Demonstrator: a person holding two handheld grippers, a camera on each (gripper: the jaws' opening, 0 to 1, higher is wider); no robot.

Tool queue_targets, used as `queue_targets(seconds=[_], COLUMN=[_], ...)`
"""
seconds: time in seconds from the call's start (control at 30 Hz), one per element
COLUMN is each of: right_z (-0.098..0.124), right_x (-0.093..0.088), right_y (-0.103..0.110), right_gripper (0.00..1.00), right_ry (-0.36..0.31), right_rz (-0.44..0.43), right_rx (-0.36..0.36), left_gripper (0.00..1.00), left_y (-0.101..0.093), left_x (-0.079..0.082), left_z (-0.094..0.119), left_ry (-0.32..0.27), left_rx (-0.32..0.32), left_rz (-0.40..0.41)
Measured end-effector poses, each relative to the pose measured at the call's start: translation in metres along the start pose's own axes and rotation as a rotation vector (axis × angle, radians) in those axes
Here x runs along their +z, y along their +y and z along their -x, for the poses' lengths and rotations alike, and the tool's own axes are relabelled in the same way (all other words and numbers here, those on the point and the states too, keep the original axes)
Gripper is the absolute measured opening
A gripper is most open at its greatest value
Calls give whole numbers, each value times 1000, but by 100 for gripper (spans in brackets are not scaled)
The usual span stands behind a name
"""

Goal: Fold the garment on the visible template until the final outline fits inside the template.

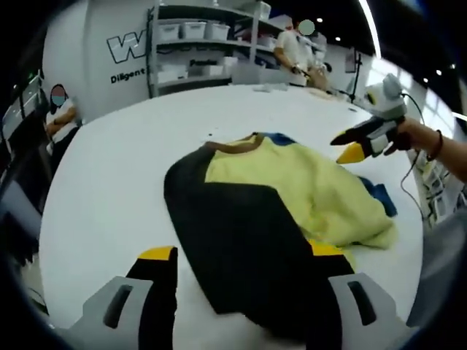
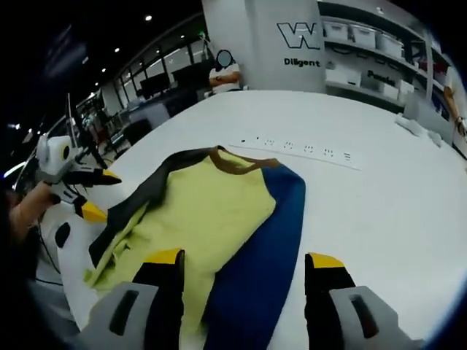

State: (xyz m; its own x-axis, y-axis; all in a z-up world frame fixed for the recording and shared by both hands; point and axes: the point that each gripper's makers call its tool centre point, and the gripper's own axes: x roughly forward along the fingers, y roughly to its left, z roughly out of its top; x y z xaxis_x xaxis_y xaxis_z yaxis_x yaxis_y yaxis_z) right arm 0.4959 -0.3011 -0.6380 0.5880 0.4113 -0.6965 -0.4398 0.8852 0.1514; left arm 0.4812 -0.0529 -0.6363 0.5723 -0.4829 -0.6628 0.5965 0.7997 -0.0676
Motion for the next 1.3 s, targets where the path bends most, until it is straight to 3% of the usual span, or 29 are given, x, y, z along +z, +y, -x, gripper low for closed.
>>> queue_targets(seconds=[0.23, 0.43, 0.57, 0.6, 0.77, 1.03, 1.3], right_z=[10, 20, 20, 20, 22, 26, 26], right_x=[-27, -49, -57, -59, -66, -80, -83], right_y=[-1, 0, -2, -3, -7, -11, -11], right_gripper=[63, 61, 59, 58, 54, 34, 9], right_ry=[16, 34, 47, 47, 61, 98, 92], right_rz=[-34, -37, -40, -46, -63, -133, -126], right_rx=[-13, -15, -21, -28, -74, -124, -152], left_gripper=[59, 53, 42, 40, 32, 13, 4], left_y=[1, 2, 3, 7, 11, 14, 19], left_x=[-21, -30, -37, -38, -47, -51, -51], left_z=[8, 12, 10, 9, 7, 10, 9], left_ry=[5, -10, 2, -1, 16, 22, 16], left_rx=[20, 39, 34, 59, 71, 111, 131], left_rz=[64, 99, 140, 178, 187, 196, 198])
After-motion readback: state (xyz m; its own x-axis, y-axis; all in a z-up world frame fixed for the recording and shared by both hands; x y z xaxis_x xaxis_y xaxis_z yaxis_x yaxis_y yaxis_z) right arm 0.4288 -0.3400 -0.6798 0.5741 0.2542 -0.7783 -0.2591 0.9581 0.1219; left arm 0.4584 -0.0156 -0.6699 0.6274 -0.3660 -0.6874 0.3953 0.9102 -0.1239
